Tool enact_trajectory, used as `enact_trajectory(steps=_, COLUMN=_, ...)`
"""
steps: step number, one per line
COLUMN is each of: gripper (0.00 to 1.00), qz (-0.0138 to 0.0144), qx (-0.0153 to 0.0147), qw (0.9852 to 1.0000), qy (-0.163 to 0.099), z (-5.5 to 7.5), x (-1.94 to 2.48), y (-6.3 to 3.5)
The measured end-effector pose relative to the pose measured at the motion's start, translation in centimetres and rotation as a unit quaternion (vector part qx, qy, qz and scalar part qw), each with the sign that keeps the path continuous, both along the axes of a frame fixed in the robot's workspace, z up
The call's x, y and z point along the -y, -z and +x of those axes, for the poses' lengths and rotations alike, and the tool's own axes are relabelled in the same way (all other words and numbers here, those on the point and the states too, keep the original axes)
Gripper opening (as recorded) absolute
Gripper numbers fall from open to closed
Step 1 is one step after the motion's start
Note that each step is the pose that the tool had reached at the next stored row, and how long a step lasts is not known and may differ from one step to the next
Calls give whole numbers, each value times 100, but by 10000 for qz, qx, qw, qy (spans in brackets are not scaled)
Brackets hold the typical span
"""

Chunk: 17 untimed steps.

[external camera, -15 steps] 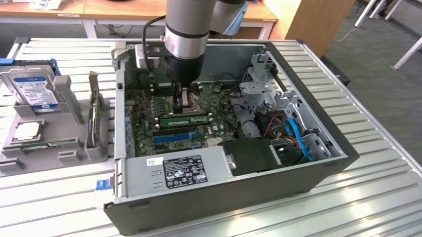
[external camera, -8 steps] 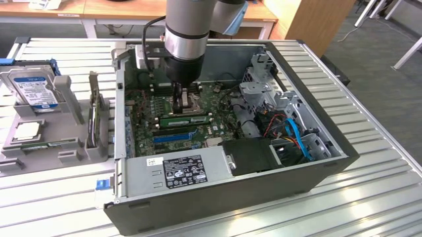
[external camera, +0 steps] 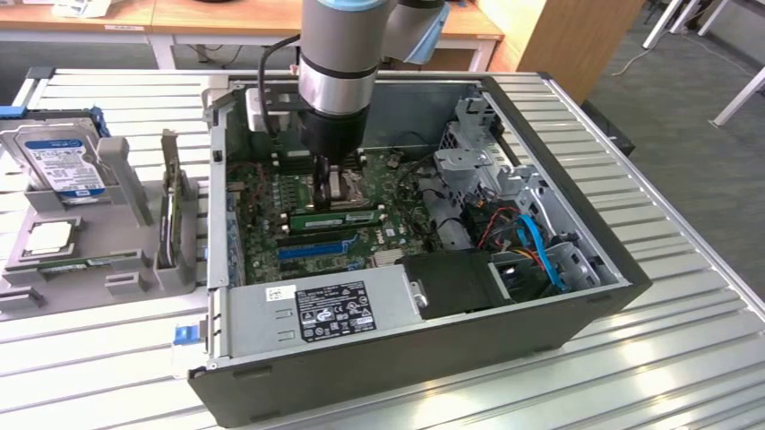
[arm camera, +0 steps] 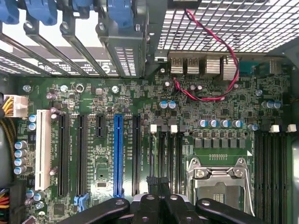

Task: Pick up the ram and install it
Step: 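Press down the ram until it locks into place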

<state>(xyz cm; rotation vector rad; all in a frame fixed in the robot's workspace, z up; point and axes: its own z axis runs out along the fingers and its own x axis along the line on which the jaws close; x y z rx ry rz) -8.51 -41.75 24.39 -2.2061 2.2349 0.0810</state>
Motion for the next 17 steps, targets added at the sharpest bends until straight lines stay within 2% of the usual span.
enact_trajectory(steps=8, gripper=10, qz=1, qx=1, qw=10000, qy=0, z=0, x=0, y=77)
enact_trajectory(steps=17, gripper=10, qz=0, qx=1, qw=10000, qy=0, z=0, x=0, y=96)
